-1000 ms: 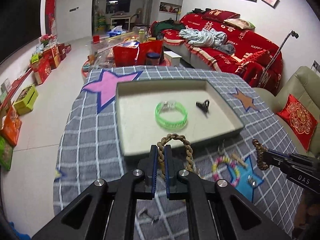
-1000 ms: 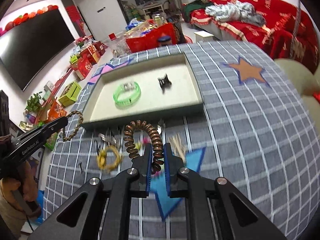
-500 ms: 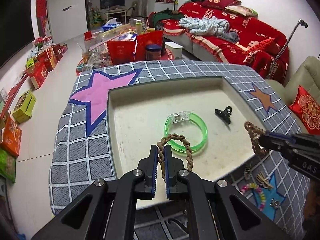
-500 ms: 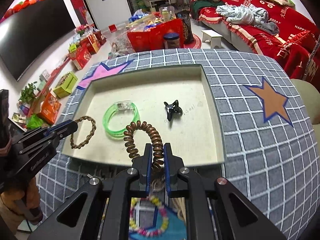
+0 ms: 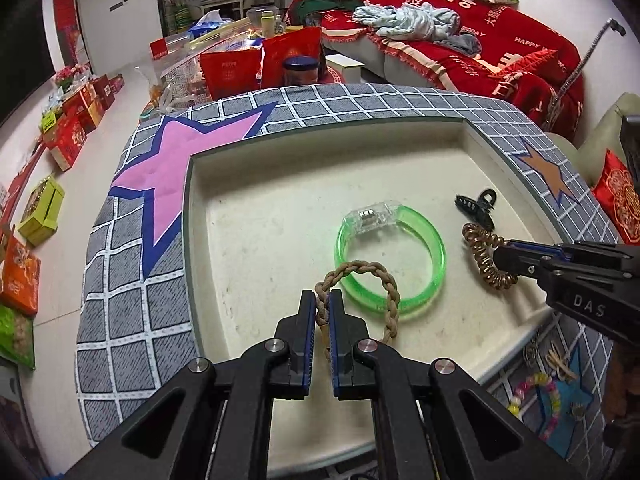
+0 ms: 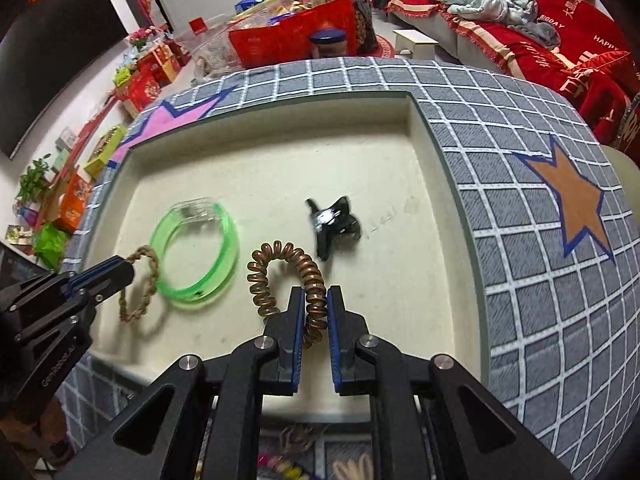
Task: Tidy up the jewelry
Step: 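Grasp and lift the braided bracelet with the left tool while the right tool lifts the coiled tie, then release the coiled hair tie into the tray with the right tool while the left tool lowers the bracelet, then open the left tool to drop the braided bracelet beside the green bangle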
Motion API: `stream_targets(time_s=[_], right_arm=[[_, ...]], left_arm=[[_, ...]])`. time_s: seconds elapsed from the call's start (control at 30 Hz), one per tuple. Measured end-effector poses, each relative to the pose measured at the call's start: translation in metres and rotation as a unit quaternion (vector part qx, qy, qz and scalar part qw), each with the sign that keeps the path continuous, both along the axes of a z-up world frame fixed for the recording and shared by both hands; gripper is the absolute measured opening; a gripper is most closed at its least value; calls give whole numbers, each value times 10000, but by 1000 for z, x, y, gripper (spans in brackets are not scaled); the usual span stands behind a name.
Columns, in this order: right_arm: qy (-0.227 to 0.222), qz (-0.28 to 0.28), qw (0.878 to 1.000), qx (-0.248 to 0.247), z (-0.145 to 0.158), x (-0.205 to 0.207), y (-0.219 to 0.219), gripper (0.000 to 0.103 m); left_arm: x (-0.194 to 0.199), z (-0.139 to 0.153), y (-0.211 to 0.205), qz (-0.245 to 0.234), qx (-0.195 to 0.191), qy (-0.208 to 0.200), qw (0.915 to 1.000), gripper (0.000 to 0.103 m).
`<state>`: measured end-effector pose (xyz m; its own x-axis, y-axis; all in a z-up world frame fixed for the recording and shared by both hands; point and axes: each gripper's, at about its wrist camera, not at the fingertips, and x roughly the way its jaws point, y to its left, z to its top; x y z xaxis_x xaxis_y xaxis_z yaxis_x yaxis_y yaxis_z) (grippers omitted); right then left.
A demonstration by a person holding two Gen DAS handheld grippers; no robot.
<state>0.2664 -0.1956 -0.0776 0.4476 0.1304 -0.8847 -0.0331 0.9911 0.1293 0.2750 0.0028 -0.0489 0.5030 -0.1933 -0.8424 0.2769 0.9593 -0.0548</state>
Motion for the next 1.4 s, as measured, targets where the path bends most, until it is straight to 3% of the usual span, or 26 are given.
stream_targets(time_s=[0.23, 0.47, 0.67, 0.7, 0.73, 0.77, 0.83, 1.2, 1.4], right_arm=[[-112, -276, 9995, -40, 2, 15, -9, 12], [-160, -339, 9993, -72, -1, 19, -8, 13], [-158, -308, 9994, 0, 2, 15, -7, 16], [-165, -310, 9994, 32, 3, 15, -8, 18], [-174, -309, 9993, 81, 4, 14, -8, 27], [-185, -301, 9993, 128, 5, 13, -9, 43], [-268, -270, 9991, 206, 8, 10, -9, 56], [-623, -414, 9948, 695, 33, -13, -18, 56], [-753, -519, 9920, 872, 42, -29, -26, 56]], left_arm=[[16, -12, -5, 200, 139, 28, 9997, 23], [17, -13, -14, 181, 444, -224, 9986, 23], [14, -12, -12, 214, 431, -223, 9986, 23], [13, -11, -12, 225, 404, -233, 9987, 23], [13, -10, -11, 238, 406, -261, 9986, 23], [12, -9, -10, 252, 424, -286, 9984, 23], [10, -7, -11, 230, 460, -353, 9981, 23], [6, 1, -18, 140, 504, -505, 9974, 23], [4, 8, -15, 195, 282, -565, 9978, 24]])
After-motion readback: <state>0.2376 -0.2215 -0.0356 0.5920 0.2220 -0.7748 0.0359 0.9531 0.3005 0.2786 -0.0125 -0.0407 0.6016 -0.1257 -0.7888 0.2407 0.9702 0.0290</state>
